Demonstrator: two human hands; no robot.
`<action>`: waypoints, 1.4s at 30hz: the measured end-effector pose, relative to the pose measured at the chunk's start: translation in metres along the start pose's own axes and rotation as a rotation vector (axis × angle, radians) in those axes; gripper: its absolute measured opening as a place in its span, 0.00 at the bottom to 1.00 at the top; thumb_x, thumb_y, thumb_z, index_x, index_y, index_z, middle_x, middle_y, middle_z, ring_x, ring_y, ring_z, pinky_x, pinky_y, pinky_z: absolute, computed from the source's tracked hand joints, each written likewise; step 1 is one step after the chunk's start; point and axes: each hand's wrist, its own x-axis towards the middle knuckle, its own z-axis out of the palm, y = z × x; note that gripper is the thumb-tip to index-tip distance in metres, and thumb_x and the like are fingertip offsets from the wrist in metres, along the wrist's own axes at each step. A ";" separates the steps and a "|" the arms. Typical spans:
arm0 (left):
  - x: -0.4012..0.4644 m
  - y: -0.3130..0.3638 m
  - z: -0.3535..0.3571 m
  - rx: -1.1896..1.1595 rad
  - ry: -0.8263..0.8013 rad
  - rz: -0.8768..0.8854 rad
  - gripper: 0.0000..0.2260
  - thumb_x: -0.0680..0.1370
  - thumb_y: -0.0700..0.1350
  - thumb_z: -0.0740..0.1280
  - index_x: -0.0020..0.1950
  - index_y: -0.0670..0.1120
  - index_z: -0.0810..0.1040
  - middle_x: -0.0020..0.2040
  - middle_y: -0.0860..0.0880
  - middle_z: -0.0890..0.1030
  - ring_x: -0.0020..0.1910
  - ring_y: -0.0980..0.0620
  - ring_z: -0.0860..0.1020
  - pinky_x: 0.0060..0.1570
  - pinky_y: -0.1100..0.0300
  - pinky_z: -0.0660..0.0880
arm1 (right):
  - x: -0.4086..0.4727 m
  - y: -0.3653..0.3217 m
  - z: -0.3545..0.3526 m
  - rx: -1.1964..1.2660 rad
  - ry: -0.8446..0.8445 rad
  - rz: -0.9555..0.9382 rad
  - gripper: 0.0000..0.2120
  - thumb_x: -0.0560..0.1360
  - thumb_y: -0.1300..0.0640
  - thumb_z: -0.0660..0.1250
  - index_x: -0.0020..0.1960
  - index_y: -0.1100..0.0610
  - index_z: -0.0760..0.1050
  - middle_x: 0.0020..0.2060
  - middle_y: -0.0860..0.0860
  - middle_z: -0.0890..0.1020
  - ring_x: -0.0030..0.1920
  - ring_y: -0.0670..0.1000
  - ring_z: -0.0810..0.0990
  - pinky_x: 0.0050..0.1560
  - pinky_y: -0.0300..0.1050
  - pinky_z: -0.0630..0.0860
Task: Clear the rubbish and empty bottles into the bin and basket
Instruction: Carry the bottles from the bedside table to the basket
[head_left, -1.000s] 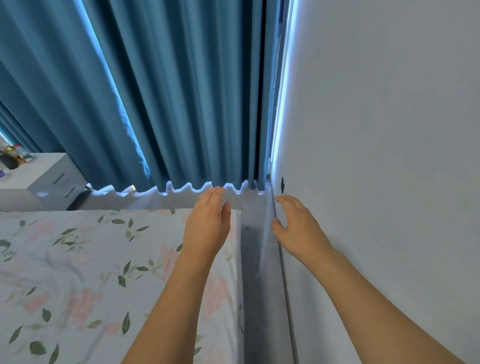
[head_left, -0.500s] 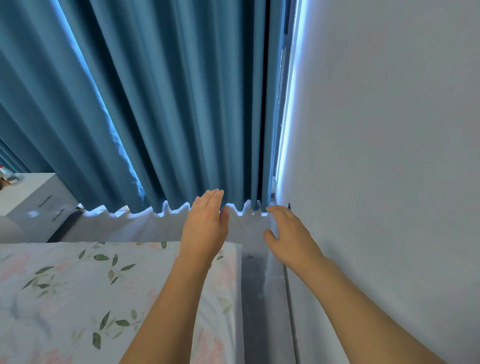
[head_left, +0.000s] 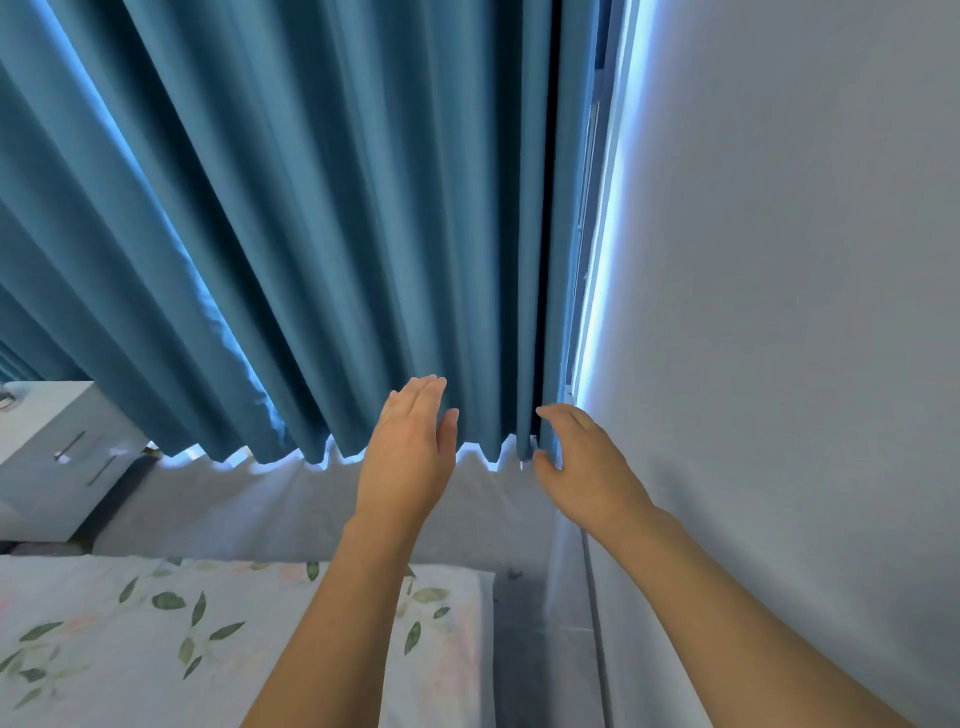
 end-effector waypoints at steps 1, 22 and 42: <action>0.014 -0.010 0.010 -0.003 0.006 -0.018 0.16 0.81 0.45 0.60 0.69 0.43 0.71 0.67 0.48 0.73 0.67 0.49 0.69 0.68 0.49 0.67 | 0.020 0.003 0.007 -0.005 -0.016 -0.005 0.23 0.78 0.55 0.60 0.73 0.53 0.63 0.72 0.45 0.65 0.69 0.48 0.66 0.67 0.42 0.66; 0.293 -0.124 0.132 0.073 -0.005 -0.208 0.18 0.82 0.47 0.59 0.71 0.44 0.69 0.71 0.49 0.70 0.72 0.48 0.65 0.71 0.60 0.56 | 0.372 0.036 0.057 0.017 -0.175 -0.082 0.24 0.77 0.55 0.59 0.73 0.52 0.62 0.70 0.44 0.66 0.60 0.52 0.74 0.62 0.44 0.71; 0.418 -0.252 0.081 0.274 0.288 -0.531 0.14 0.80 0.43 0.62 0.65 0.42 0.73 0.64 0.49 0.76 0.62 0.46 0.72 0.62 0.52 0.71 | 0.597 -0.089 0.155 0.040 -0.453 -0.562 0.23 0.78 0.54 0.58 0.73 0.50 0.61 0.72 0.42 0.62 0.70 0.48 0.64 0.67 0.43 0.65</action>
